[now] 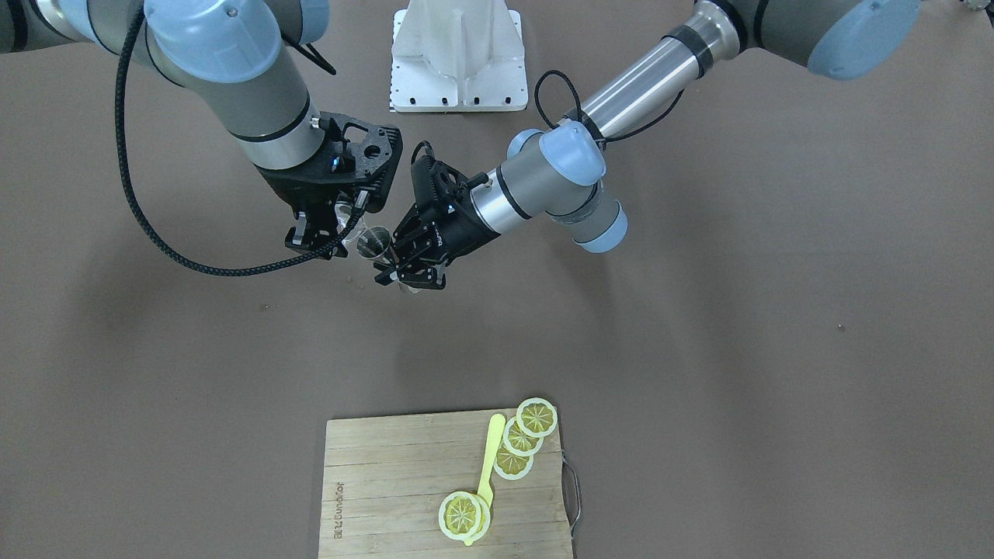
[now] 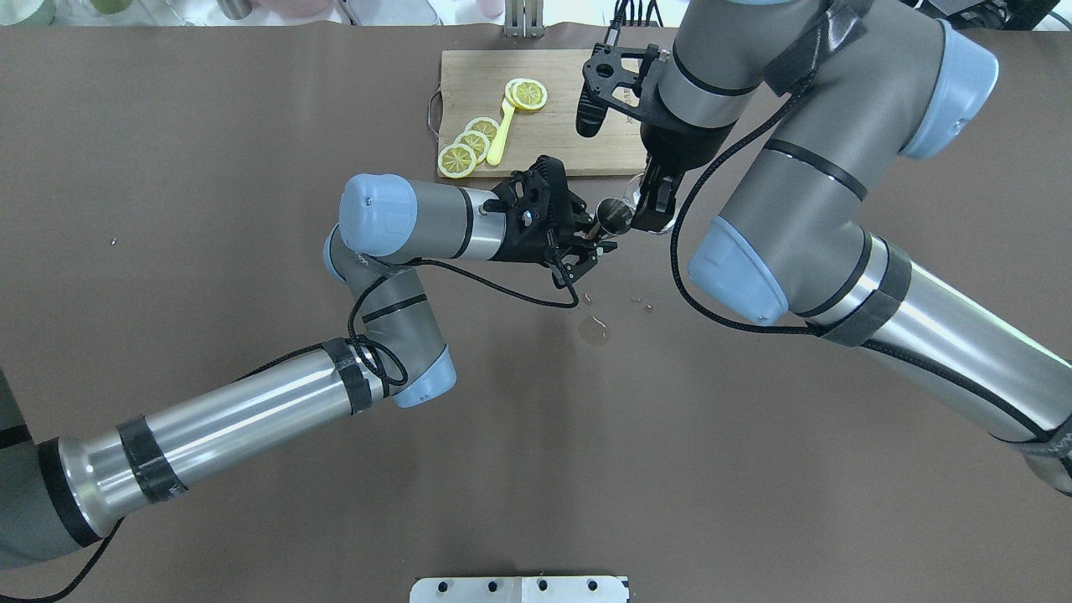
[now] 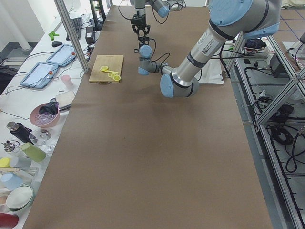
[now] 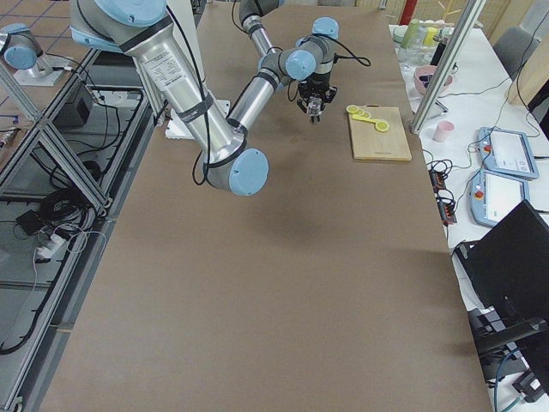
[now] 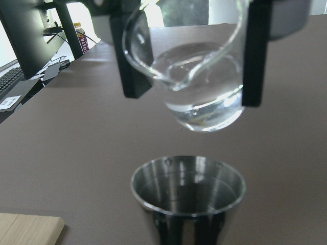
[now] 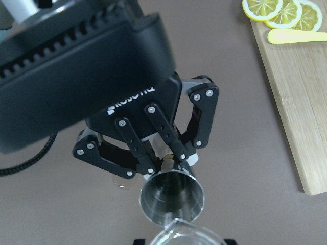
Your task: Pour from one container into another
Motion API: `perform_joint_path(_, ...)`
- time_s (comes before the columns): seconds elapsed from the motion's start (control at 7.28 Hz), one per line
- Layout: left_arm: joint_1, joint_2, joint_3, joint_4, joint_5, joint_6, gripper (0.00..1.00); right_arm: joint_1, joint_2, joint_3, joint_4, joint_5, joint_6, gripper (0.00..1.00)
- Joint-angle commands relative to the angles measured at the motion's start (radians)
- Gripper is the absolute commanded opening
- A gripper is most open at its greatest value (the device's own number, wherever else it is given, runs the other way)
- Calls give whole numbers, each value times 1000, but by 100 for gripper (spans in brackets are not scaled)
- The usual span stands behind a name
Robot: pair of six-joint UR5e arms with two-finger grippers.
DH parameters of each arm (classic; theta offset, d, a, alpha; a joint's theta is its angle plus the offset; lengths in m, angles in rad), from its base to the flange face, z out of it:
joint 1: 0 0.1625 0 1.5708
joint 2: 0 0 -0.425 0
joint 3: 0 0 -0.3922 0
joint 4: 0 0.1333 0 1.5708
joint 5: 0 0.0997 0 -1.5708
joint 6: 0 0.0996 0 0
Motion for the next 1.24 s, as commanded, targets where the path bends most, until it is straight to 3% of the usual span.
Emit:
perform_joint_path(0.0, 0, 1, 0, 0, 0, 0, 0, -6, 40, -21, -73, -16, -19, 0)
perform_joint_path(1.1, 0, 0, -2, 0, 0, 2, 0, -51, 103, -38, -251, -107, -88, 0)
